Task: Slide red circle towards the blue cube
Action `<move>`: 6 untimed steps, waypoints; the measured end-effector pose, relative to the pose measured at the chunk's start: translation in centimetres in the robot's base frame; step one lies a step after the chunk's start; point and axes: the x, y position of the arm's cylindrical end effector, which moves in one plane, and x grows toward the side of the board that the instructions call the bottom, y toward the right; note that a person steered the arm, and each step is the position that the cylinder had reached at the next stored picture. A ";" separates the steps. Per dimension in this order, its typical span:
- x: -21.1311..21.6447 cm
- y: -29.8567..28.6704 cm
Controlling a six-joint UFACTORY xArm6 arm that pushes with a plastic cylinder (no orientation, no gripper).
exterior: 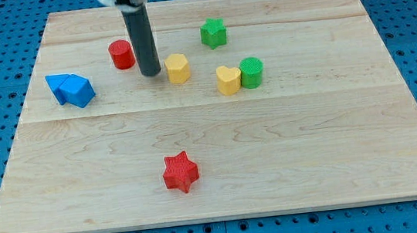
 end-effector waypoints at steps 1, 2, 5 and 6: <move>-4.3 0.0; -4.7 -4.2; -2.7 -9.5; 0.6 -5.0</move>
